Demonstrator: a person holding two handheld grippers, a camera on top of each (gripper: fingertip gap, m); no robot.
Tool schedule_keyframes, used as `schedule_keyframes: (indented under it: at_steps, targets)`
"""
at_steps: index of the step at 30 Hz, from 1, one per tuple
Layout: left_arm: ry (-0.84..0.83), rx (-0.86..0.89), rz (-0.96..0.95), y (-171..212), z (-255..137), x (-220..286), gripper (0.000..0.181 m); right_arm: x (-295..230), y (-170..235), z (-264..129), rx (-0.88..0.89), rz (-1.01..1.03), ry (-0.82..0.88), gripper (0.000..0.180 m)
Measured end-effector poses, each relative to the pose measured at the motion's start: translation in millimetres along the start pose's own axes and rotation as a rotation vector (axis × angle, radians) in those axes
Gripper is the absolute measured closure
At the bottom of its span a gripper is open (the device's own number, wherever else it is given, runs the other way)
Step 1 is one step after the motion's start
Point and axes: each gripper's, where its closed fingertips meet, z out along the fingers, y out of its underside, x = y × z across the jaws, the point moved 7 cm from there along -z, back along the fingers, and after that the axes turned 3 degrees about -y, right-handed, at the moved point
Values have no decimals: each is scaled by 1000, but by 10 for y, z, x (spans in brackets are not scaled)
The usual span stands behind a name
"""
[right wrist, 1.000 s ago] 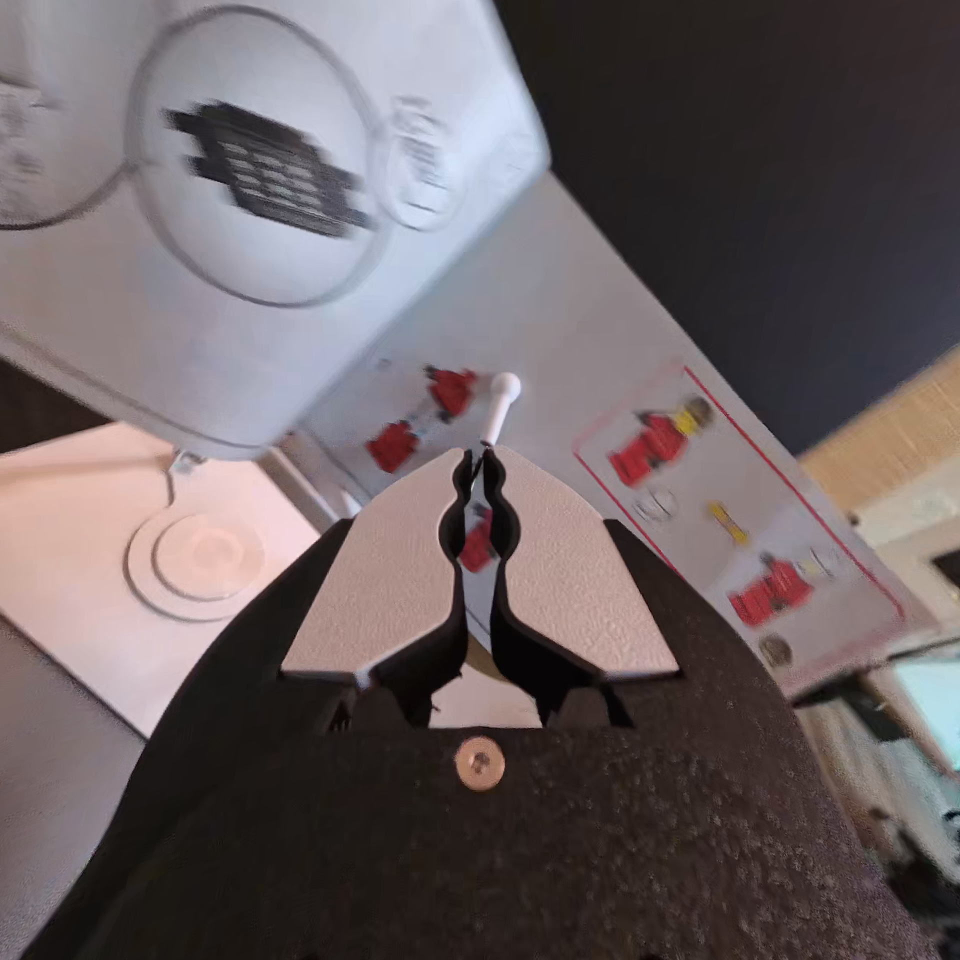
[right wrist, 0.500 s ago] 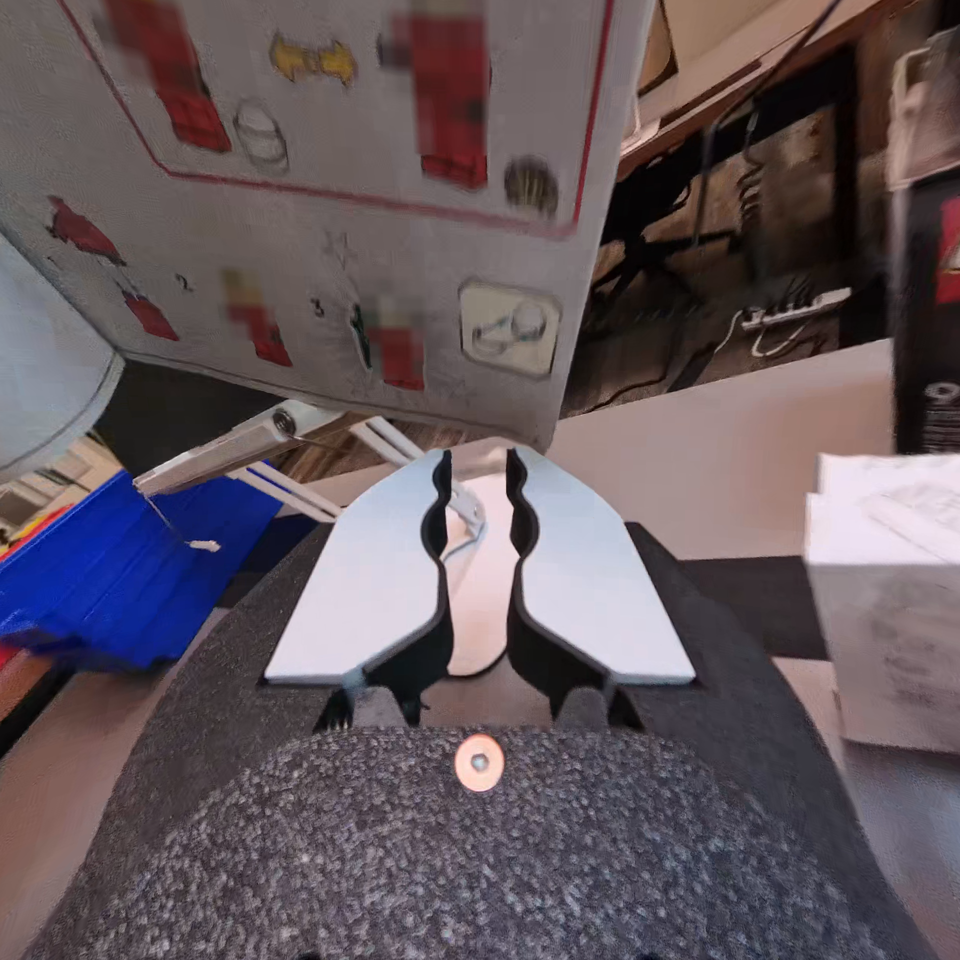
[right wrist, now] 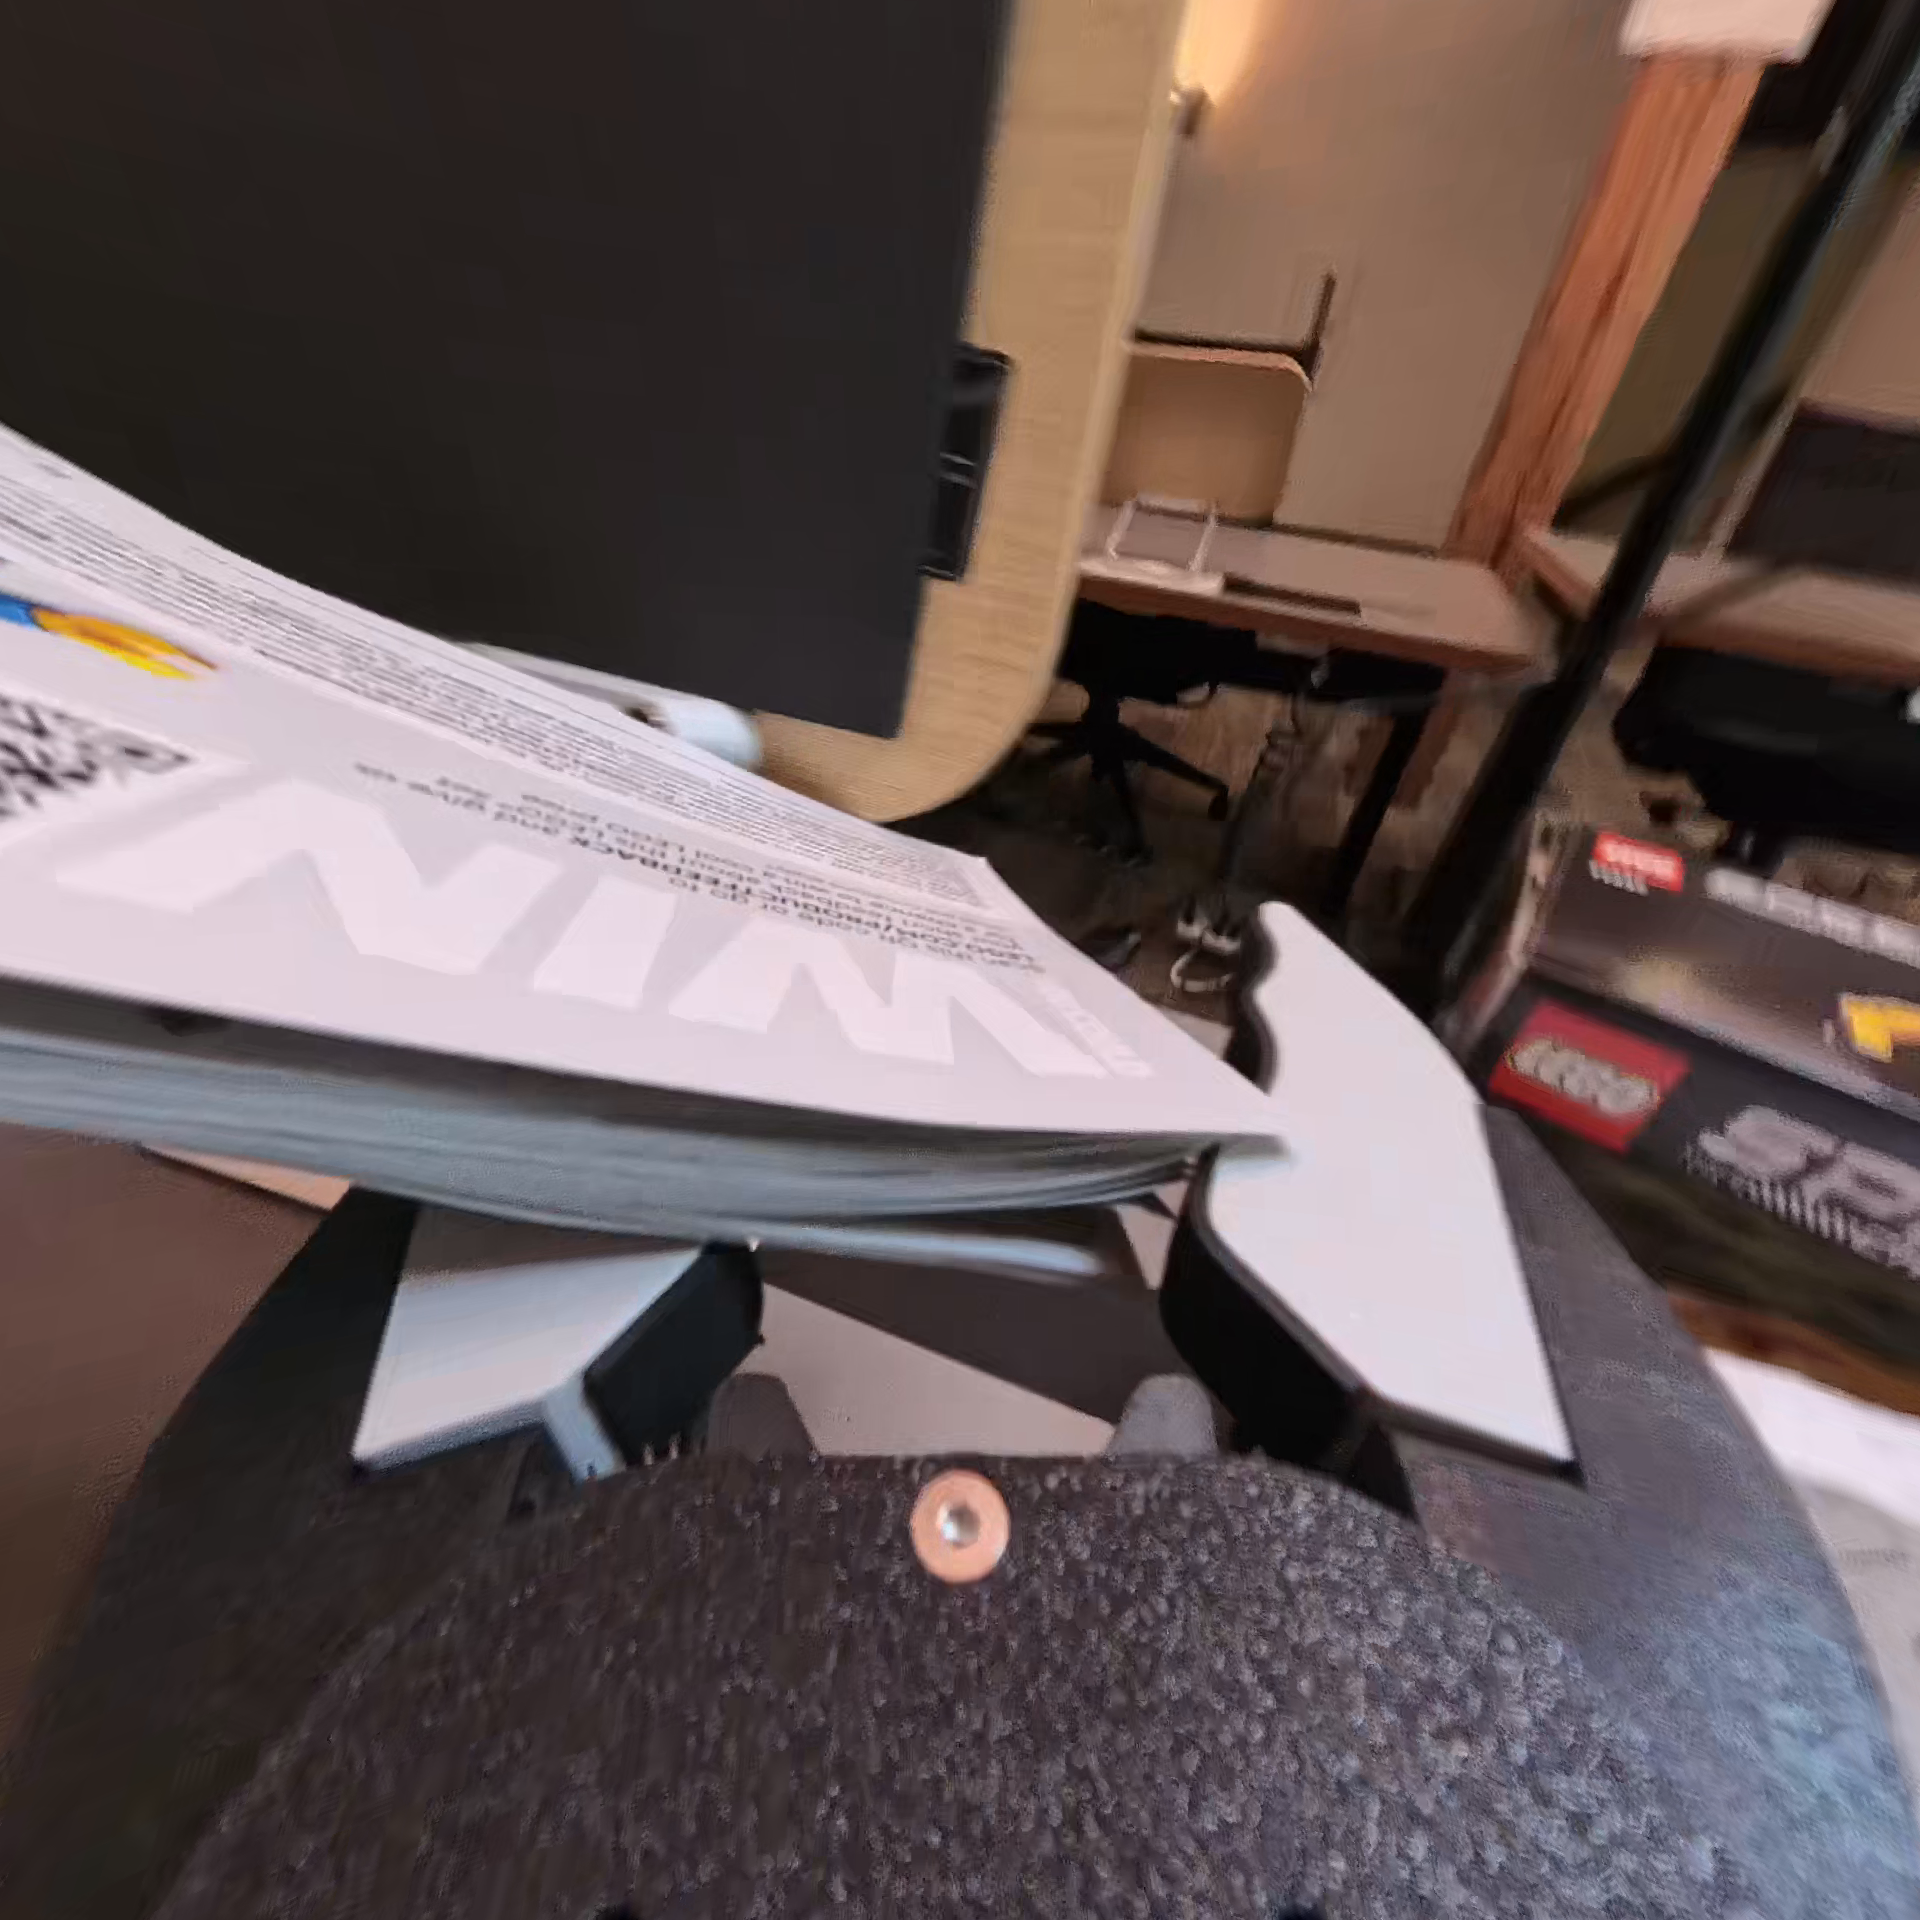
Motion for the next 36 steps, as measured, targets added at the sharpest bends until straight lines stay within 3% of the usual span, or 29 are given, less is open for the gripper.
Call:
schedule_keyframes:
  at_steps: [2,4,5,9,14,21,24,26,27,29,31,33,36]
  targets:
    - [-7,-12,-2,-57,-99,-13,181,-165,-77,-74,39,-129,-87,116]
    - [-40,-28,4,-109,-228,-56,181,-350,-175,-221,84,-252,-203,166]
    - [-52,-38,-2,-134,-305,-89,181,-455,-233,-305,93,-274,-300,180]
    - [-51,-139,-56,-131,-642,-204,181,-792,-477,-761,24,-238,-700,180]
    - [50,-271,-59,22,-982,-45,181,-1127,-332,-1244,-178,-489,-757,180]
    - [26,-299,95,-125,-1144,334,181,-2370,71,-1440,-189,-402,-745,95]
    - [16,-297,131,-211,-1117,511,181,-2951,221,-1371,-124,-330,-658,84]
    - [41,-284,123,-264,-1097,647,181,-3133,294,-1209,-115,-360,-566,86]
    - [50,-273,118,-295,-1099,698,181,-3138,326,-1097,-118,-385,-508,96]
    - [33,-255,128,-364,-1144,722,181,-3017,353,-947,-120,-381,-491,136]
    - [20,-233,123,-428,-1246,673,181,-2871,253,-970,-142,-322,-632,176]
    - [2,-208,138,-492,-1406,575,181,-2692,62,-1063,-246,-235,-813,176]
    - [53,-236,121,-490,-1587,483,181,-2388,-262,-1222,-546,-98,-1145,176]
